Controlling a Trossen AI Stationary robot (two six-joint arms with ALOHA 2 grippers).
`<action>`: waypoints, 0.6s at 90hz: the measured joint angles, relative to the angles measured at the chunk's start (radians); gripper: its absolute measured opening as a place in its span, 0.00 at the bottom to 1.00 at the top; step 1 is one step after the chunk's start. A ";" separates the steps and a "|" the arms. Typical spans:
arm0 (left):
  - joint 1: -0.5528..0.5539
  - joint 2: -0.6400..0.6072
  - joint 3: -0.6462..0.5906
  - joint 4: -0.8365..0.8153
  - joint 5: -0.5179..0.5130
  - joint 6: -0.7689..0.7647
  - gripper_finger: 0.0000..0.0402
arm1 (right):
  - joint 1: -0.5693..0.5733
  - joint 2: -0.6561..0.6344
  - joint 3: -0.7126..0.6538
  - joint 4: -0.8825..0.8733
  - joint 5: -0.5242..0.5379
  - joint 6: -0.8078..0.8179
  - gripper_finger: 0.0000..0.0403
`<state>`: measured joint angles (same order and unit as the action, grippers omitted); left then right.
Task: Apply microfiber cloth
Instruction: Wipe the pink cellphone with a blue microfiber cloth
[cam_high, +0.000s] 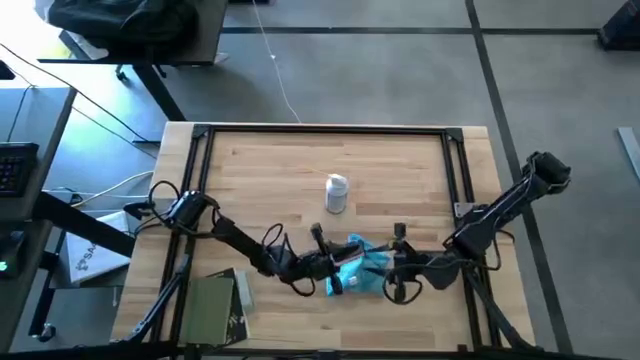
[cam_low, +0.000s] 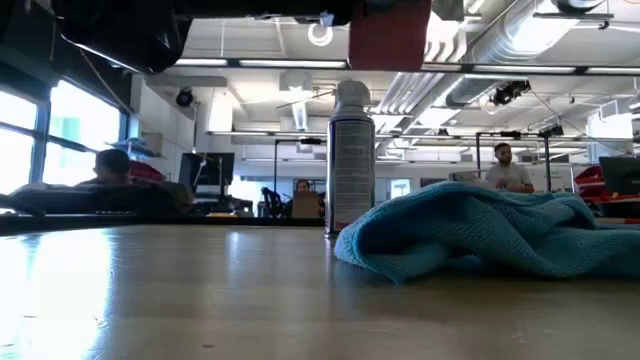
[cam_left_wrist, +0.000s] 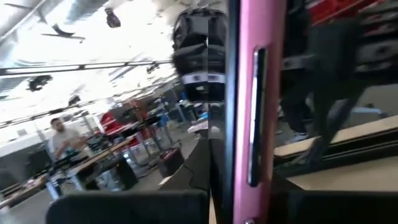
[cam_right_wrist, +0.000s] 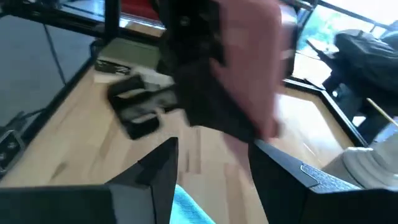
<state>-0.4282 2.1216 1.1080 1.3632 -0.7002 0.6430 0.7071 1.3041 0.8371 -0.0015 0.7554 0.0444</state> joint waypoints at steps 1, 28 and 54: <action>0.000 0.000 0.000 0.000 0.005 -0.002 0.00 | 0.000 0.000 0.000 0.000 0.005 0.000 0.41; 0.010 0.000 0.000 0.026 0.054 -0.036 0.00 | -0.017 0.008 0.000 0.033 0.015 -0.004 0.41; 0.016 0.000 0.000 0.041 0.059 -0.026 0.00 | -0.033 0.034 0.000 0.051 -0.027 -0.011 0.41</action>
<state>-0.4122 2.1216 1.1076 1.4039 -0.6413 0.6173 0.6739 1.3376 0.8371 0.0498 0.7288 0.0334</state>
